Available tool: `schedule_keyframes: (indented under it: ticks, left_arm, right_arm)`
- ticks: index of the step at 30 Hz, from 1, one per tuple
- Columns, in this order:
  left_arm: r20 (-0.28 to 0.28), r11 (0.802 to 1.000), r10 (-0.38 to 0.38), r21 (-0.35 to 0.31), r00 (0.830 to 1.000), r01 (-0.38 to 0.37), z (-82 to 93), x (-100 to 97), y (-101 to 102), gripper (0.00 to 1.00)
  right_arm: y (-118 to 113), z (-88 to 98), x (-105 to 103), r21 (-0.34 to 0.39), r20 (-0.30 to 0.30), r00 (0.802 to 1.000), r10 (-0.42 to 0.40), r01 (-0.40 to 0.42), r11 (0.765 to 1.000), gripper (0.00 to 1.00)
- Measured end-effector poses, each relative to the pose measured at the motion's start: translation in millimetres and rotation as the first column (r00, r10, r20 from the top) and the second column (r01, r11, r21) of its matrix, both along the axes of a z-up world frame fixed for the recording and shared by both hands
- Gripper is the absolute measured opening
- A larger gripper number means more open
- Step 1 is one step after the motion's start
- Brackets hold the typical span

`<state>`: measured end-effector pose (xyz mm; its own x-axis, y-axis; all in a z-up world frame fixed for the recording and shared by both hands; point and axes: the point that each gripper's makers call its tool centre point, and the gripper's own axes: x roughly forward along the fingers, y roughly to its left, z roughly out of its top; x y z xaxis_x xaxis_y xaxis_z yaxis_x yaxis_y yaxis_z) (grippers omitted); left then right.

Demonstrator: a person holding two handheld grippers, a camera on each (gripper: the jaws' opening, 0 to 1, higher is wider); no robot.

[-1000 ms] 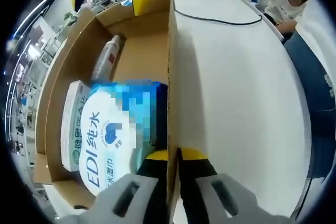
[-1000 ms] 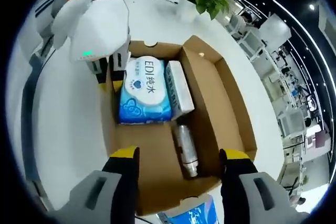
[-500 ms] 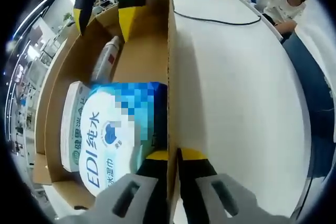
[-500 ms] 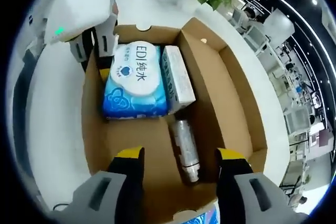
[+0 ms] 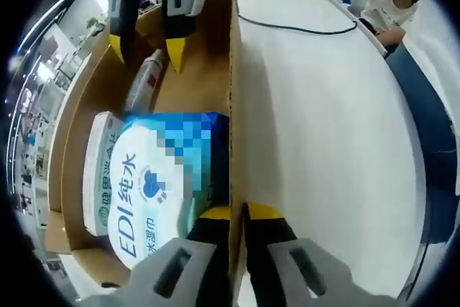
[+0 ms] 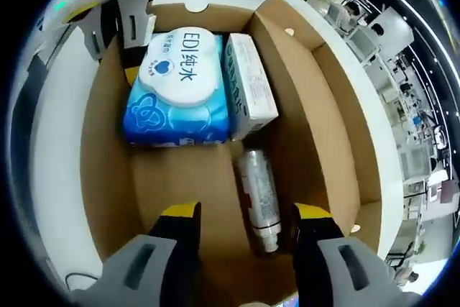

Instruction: Operate the shoe box by opening the lid, removing the specified soft item, and placing it in the target area until the item is outside and the box remains undamaged.

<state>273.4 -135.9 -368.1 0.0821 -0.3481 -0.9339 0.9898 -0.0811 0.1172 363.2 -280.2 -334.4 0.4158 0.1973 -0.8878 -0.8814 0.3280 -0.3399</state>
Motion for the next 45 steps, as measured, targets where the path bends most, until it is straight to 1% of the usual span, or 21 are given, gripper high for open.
schedule_keyframes:
  ticks: [3,8,19,23,25,27,35,38,42,45]
  left_arm:
    - [0.001,1.0,0.001,0.0,1.0,-0.001,0.7,0.1,0,0.01]
    - [0.005,1.0,0.001,0.0,1.0,-0.001,0.4,0.5,-1,0.01]
    - [-0.003,1.0,0.002,0.0,1.0,-0.002,1.0,0.5,0,0.01]
    - [-0.006,1.0,0.003,-0.001,1.0,-0.003,0.7,0.1,0,0.01]
    - [-0.007,1.0,0.003,-0.001,1.0,-0.003,0.5,-0.1,0,0.01]
    - [-0.011,1.0,0.003,0.0,1.0,-0.003,0.6,-0.3,0,0.01]
    - [-0.012,1.0,0.004,-0.003,1.0,-0.004,0.1,-0.7,0,0.01]
    - [-0.009,1.0,0.004,-0.004,1.0,-0.004,-0.2,-1.0,0,0.01]
    - [-0.011,1.0,0.004,-0.004,1.0,-0.004,0.2,-0.9,0,0.01]
    - [-0.012,1.0,0.004,-0.007,1.0,-0.004,0.1,-0.9,0,0.01]
  right_arm:
    - [-2,-0.7,1,-0.01,0.011,1.0,0.006,-0.005,1.0,0.48]
    - [-5,-4.6,4,-0.021,0.008,1.0,0.006,-0.006,1.0,0.46]
    - [-7,-18.1,5,-0.033,-0.034,0.999,0.005,-0.006,0.999,0.43]
    - [-4,-22.8,3,0.001,-0.057,0.998,-0.01,0.01,1.0,0.44]
    - [-4,-24.8,3,-0.016,-0.058,0.998,0.003,-0.004,1.0,0.44]
    - [-3,-24.9,3,-0.014,-0.061,0.998,0.003,-0.004,1.0,0.44]
    - [-3,-24.5,1,-0.002,-0.077,0.997,0.009,-0.009,1.0,0.38]
    - [-3,-24.9,-1,-0.002,-0.082,0.996,0.015,-0.015,1.0,0.37]
    - [-1,-23.2,-5,0.008,-0.094,0.995,0.011,-0.011,1.0,0.33]
    - [1,-22.6,-13,0.019,-0.12,0.993,0.005,-0.003,1.0,0.31]
